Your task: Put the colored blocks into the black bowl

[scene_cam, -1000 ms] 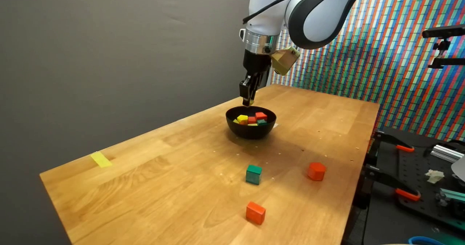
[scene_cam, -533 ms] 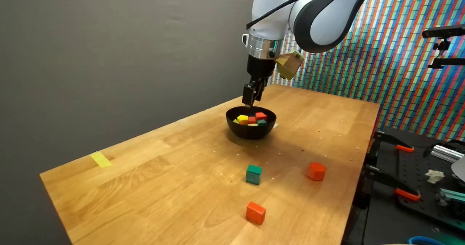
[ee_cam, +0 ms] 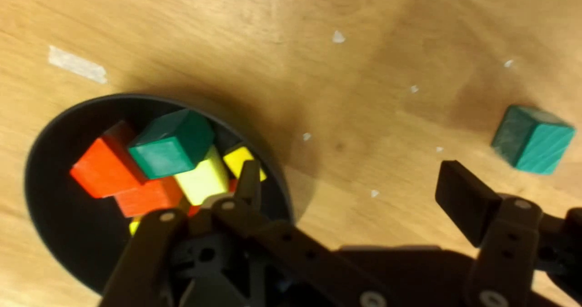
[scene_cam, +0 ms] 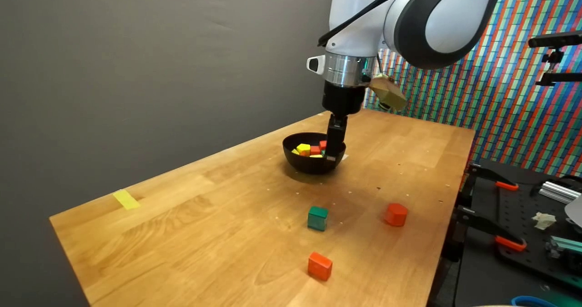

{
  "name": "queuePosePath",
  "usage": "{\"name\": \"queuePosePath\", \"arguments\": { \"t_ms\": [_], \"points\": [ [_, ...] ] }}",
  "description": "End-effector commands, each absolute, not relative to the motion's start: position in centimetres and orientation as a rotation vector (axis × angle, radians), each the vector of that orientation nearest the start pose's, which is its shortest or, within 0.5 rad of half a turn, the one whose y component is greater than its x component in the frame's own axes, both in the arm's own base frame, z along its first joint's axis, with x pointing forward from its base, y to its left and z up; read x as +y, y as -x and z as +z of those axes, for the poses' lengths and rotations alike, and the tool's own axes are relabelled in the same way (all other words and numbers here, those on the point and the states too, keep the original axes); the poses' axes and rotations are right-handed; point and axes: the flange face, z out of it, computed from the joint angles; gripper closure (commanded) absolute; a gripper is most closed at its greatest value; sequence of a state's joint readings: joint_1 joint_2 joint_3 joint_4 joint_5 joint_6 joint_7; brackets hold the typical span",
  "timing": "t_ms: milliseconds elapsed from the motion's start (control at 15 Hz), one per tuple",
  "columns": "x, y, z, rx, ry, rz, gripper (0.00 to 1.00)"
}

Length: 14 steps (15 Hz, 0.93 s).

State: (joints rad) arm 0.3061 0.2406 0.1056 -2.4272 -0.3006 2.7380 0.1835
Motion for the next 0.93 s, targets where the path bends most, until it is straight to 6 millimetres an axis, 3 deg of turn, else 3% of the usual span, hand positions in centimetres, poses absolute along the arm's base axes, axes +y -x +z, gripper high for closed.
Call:
{"name": "queuePosePath", "arguments": {
  "t_ms": [0, 267, 800, 867],
  "points": [
    [22.9, -42.6, 21.8, -0.927, 3.001, -0.133, 0.0],
    [25.9, -42.5, 19.4, -0.936, 2.869, -0.052, 0.0],
    [27.3, -45.0, 15.9, -0.822, 2.751, 0.025, 0.0],
    [27.5, -45.4, 15.7, -0.815, 2.751, 0.022, 0.14]
  ]
}}
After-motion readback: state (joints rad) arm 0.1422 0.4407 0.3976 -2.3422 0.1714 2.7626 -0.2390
